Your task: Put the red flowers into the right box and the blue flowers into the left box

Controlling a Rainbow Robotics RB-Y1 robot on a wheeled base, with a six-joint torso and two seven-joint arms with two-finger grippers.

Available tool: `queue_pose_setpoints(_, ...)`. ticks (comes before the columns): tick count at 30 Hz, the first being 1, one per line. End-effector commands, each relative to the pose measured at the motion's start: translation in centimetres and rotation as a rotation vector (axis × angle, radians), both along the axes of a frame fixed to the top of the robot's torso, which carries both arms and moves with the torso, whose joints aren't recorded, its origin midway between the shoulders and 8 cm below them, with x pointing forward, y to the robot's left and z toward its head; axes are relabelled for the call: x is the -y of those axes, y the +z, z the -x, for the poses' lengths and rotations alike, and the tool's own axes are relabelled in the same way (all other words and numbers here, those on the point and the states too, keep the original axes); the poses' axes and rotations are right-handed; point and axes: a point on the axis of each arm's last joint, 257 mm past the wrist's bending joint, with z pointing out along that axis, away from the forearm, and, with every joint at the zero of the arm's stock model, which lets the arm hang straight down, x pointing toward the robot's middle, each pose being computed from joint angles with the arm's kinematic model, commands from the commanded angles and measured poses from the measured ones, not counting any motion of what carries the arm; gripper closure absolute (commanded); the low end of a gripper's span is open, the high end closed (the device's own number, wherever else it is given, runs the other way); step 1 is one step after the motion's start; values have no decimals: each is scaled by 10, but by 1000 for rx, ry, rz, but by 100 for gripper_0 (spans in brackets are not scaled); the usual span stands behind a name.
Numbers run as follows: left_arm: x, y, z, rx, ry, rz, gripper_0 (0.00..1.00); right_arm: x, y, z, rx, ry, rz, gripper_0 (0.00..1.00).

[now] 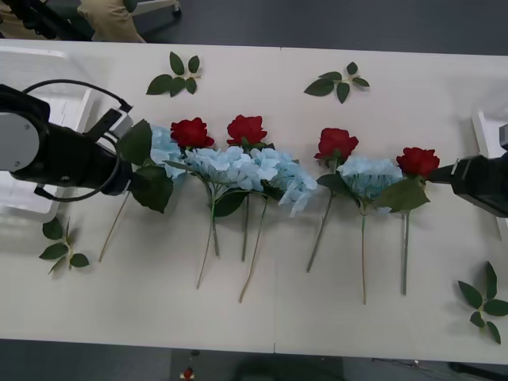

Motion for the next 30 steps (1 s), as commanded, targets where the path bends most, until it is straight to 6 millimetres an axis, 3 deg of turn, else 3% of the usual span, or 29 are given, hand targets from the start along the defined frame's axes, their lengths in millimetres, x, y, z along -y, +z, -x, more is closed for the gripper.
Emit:
queue_pose_setpoints(1,-4,17,-15,87,-67,-117,0,-1,7,-20,40,-60,-67,0)
queue_pose_setpoints(10,-13,1,-25,134,-91,-263,0,2,-17,-27,12,-77,-69,0)
queue_pose_setpoints(20,-13,-39,-32,41,-83,-298,0,6,-47,-23,-51,-54,-1,0)
queue_pose_setpoints(30,-14,-62,-37,33,-83,-323,0,4,-70,-29,-56,-53,24,0)
